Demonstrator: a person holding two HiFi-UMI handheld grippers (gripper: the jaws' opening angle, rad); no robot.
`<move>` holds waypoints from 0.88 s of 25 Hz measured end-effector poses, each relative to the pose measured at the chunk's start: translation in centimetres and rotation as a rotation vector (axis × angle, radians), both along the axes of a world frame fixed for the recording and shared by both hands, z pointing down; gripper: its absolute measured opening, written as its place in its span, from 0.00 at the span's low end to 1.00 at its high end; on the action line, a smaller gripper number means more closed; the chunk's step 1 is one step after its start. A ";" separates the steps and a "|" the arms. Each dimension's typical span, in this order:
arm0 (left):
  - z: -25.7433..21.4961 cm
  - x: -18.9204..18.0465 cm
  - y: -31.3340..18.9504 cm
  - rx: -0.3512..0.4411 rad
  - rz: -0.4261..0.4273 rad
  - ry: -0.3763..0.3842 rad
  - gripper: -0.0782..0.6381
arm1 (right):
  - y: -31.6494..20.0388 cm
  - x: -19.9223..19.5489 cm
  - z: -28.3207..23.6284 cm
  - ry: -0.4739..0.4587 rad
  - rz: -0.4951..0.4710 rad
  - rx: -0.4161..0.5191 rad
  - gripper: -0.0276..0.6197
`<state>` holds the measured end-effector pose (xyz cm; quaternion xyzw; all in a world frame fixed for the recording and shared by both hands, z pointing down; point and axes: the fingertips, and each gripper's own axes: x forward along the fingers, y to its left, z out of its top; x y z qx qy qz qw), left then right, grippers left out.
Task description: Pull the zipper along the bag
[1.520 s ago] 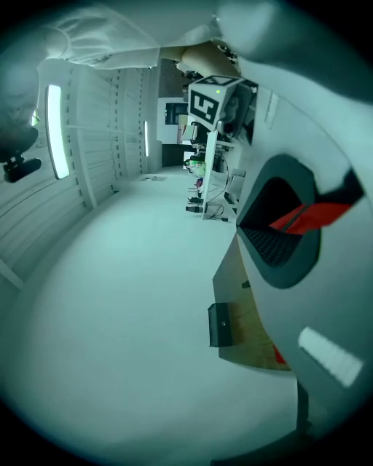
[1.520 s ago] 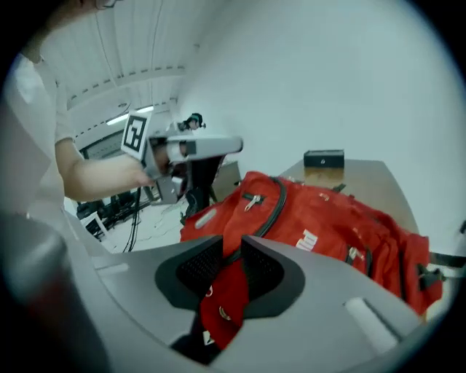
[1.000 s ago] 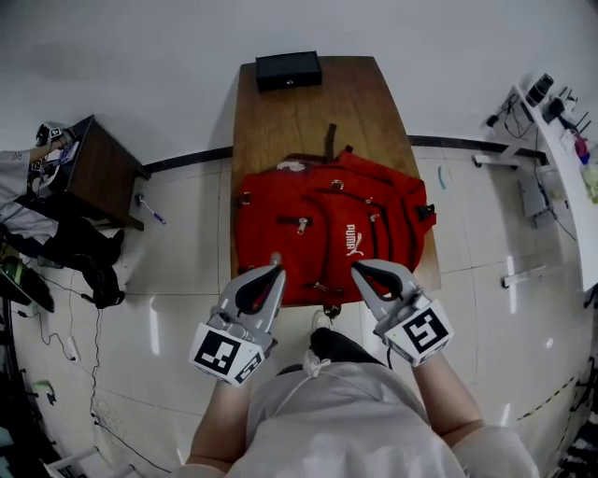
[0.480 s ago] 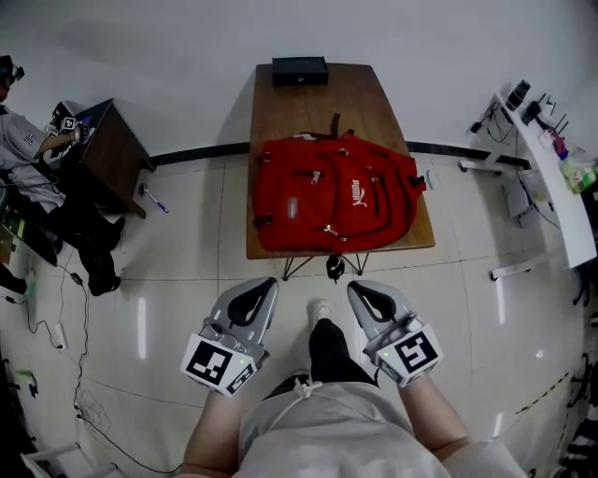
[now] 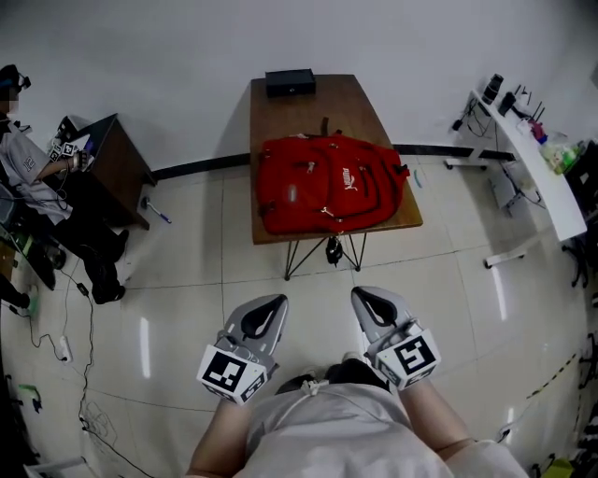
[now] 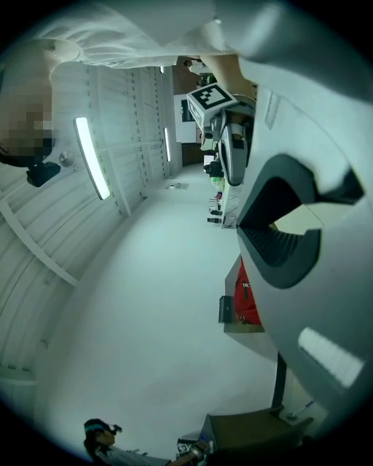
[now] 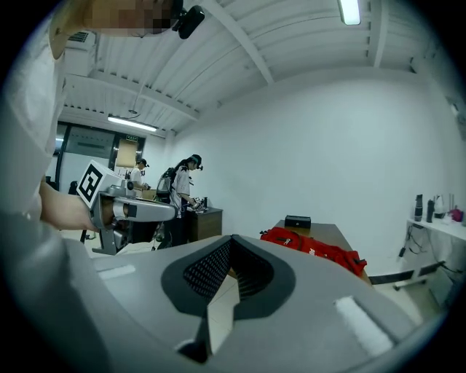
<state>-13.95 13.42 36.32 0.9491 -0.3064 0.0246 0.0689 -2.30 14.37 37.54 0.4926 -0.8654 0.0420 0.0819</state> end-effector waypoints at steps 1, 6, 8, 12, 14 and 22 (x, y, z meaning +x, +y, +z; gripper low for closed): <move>-0.2 0.3 0.4 0.002 0.010 0.005 0.12 | 0.2 0.0 -0.2 0.002 0.006 0.007 0.05; -1.3 1.9 2.0 0.050 0.043 -0.010 0.12 | 1.0 -0.1 -1.8 0.016 0.007 0.044 0.05; -1.4 2.6 2.3 0.054 0.046 -0.009 0.12 | 1.3 0.5 -2.0 0.011 0.010 0.048 0.05; -1.4 3.7 2.7 0.040 0.039 -0.012 0.12 | 1.9 1.3 -1.7 0.016 0.002 0.043 0.05; -1.4 4.0 2.9 0.035 0.032 -0.010 0.12 | 2.1 1.8 -1.5 0.024 0.004 0.028 0.05; -1.4 4.8 3.0 0.016 0.024 0.024 0.12 | 2.4 2.7 -1.2 0.034 -0.005 0.031 0.05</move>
